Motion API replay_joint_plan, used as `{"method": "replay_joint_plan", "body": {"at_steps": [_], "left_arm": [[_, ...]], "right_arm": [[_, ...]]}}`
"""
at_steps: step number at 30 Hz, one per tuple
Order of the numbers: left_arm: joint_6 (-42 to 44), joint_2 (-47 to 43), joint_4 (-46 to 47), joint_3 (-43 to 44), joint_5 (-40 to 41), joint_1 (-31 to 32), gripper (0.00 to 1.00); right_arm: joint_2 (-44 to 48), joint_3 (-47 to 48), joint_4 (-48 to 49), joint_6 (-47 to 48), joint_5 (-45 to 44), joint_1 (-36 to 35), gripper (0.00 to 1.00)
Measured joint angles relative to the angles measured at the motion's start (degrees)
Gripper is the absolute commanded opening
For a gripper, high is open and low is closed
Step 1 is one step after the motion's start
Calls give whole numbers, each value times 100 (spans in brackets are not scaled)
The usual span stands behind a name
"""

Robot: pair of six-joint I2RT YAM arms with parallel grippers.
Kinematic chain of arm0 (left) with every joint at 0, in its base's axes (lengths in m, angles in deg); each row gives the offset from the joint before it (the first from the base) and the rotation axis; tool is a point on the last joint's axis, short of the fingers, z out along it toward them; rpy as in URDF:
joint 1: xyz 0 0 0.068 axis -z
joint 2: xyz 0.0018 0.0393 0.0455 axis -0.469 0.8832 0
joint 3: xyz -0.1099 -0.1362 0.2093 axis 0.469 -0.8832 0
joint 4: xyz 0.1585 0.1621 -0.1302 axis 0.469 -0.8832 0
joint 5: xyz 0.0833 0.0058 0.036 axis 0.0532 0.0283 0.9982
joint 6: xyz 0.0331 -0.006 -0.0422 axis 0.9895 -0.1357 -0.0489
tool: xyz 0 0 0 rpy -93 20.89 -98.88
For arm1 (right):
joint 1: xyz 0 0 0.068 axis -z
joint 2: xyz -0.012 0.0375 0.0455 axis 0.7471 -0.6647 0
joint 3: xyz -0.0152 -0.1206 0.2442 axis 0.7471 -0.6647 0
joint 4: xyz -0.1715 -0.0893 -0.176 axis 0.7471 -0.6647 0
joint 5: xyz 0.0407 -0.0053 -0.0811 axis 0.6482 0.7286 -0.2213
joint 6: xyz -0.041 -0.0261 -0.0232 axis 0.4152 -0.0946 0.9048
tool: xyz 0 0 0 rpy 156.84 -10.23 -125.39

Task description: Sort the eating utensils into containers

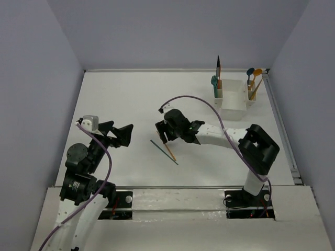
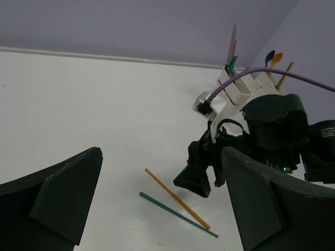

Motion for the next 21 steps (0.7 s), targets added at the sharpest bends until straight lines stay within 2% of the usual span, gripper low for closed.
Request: {"method": "replay_joint_plan", "body": {"at_steps": [3,9,10,11,13,20,21], "left_arm": [[-9,-7,-2,0,2,-11,99],[-11,-76,-4,0,-57,-13,99],[-11,-103,0,0,-72,-13,99],[-11,-118,0,0,-79,-13,99],[-11,-155,0,0,-103,-13,99],[-11,-192,2,0,-140,-13,99],[-11,-195,2,0,-146,-13,99]], "right_arm": [[-533,387,-374,48,-9,-151,67],[-925,839,-1029,120,-24,-225,60],[-964,892,-1123,133,-26,-256,54],[-988,918,-1176,133,-20,-286,54],[-1073,977,-1294,136,-26,-354,45],[-1325,1032,-1554,92,-136,-459,38],[-1349,1060,-1582,87,-142,-459,33]]}}
